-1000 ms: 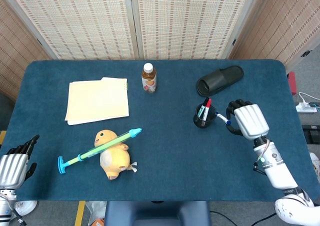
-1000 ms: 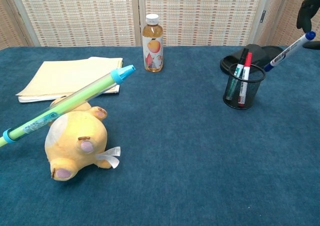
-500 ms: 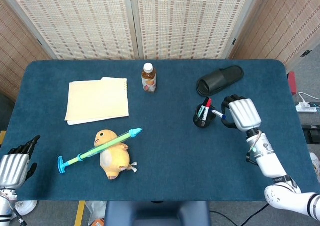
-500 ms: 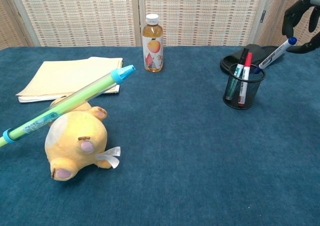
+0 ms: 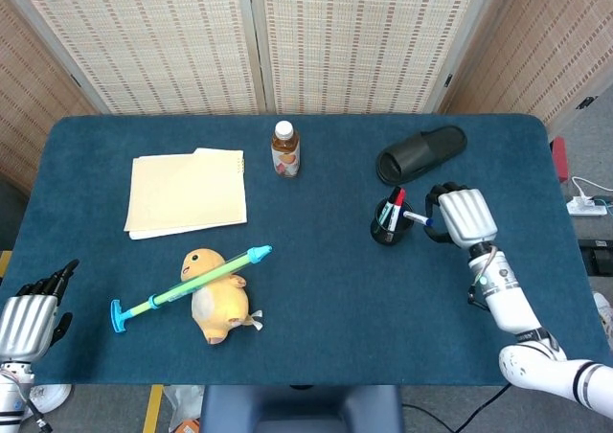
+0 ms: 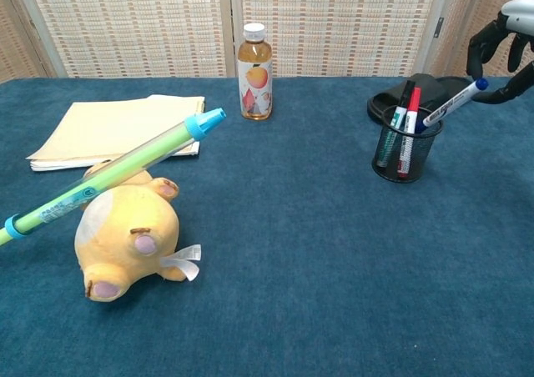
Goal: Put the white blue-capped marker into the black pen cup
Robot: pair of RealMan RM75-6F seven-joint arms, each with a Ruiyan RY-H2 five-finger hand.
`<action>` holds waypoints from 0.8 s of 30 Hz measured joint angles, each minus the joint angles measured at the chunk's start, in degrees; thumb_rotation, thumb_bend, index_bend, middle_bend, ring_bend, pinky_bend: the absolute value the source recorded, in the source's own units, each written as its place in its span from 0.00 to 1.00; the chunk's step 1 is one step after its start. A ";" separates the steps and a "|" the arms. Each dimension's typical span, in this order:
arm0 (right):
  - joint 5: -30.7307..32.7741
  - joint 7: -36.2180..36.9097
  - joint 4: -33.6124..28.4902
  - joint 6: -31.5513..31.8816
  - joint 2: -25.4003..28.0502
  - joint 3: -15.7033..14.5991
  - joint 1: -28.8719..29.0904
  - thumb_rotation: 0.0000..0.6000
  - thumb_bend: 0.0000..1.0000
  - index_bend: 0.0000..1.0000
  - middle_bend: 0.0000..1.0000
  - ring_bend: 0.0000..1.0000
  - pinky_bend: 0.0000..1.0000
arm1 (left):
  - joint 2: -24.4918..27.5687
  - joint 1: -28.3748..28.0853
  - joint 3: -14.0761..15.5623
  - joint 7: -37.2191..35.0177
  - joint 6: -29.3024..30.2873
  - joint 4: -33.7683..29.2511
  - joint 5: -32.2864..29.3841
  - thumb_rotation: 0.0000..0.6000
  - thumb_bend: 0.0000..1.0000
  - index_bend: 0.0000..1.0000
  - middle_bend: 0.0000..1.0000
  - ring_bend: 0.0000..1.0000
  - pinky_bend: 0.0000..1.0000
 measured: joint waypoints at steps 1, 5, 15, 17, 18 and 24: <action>0.31 -0.03 0.71 -0.09 -0.34 -0.11 0.04 1.00 0.18 0.60 0.39 0.30 0.45 | 0.01 0.01 0.01 -0.02 0.01 -0.01 0.01 1.00 0.29 0.11 0.24 0.32 0.40; 1.31 0.12 2.98 -0.79 -1.56 -0.45 0.24 1.00 0.18 0.60 0.39 0.30 0.45 | 0.03 0.00 0.06 -0.07 -0.01 -0.01 0.09 1.00 0.29 0.11 0.24 0.32 0.40; -1.13 0.57 4.73 1.00 -2.45 -1.98 -0.47 1.00 0.15 0.28 0.26 0.14 0.44 | -0.05 -0.23 0.12 0.22 -0.53 0.08 -0.07 1.00 0.29 0.11 0.24 0.32 0.40; -2.81 0.94 4.11 3.24 -2.32 -2.26 -1.15 1.00 0.12 0.23 0.21 0.11 0.41 | -0.06 -0.32 0.12 0.27 -0.69 0.09 -0.08 1.00 0.29 0.11 0.24 0.32 0.40; -3.67 1.22 3.74 4.32 -2.21 -2.37 -1.51 1.00 0.11 0.21 0.20 0.09 0.40 | -0.08 -0.36 0.12 0.32 -0.77 0.11 -0.12 1.00 0.29 0.11 0.24 0.32 0.40; -9.29 2.81 -0.93 12.50 -0.19 -4.30 -5.95 1.00 0.10 0.16 0.15 0.04 0.26 | 0.13 -0.42 0.18 0.40 -1.03 -0.13 -0.35 1.00 0.29 0.11 0.24 0.32 0.40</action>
